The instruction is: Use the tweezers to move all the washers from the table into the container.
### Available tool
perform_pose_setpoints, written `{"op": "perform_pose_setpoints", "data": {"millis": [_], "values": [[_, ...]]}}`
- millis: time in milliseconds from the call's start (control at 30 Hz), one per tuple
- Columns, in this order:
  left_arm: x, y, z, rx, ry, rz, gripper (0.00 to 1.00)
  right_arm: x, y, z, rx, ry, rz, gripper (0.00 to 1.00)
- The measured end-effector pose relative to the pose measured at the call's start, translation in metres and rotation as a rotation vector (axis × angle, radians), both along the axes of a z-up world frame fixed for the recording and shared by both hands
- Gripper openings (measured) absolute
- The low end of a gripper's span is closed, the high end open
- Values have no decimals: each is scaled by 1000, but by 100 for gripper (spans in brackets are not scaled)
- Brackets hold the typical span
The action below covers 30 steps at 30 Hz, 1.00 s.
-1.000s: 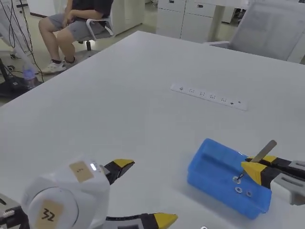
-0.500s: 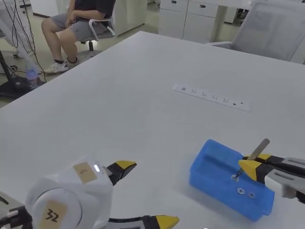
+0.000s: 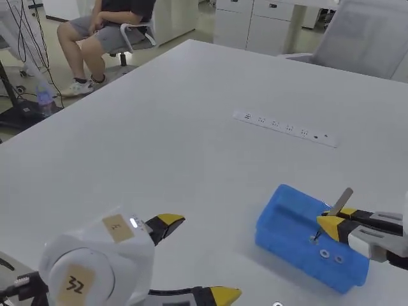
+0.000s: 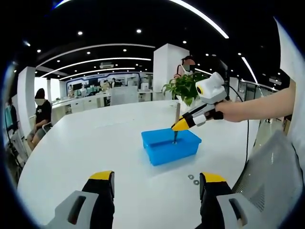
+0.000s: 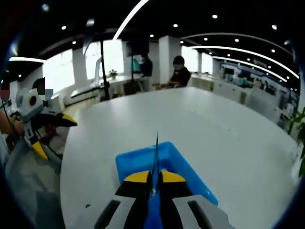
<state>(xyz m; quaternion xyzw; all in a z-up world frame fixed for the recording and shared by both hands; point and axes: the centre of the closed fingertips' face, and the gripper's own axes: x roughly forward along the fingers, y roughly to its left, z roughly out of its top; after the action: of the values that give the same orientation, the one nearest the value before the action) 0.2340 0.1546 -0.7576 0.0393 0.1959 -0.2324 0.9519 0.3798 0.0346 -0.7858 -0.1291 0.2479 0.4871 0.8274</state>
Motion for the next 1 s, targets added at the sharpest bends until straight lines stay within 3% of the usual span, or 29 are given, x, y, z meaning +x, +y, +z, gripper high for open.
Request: {"op": "perform_pose_setpoints", "data": {"millis": [400,700,1000], "values": [[0,0,-2,2,7,-2,73,9,1,-19,-37,29,3,3],[-1,1,-3,4,11,-4,73,8,2,-32,-58,55,0,3],[-1,1,-4,4,13,-7,73,7,2,-30,-45,59,-13,4]]}}
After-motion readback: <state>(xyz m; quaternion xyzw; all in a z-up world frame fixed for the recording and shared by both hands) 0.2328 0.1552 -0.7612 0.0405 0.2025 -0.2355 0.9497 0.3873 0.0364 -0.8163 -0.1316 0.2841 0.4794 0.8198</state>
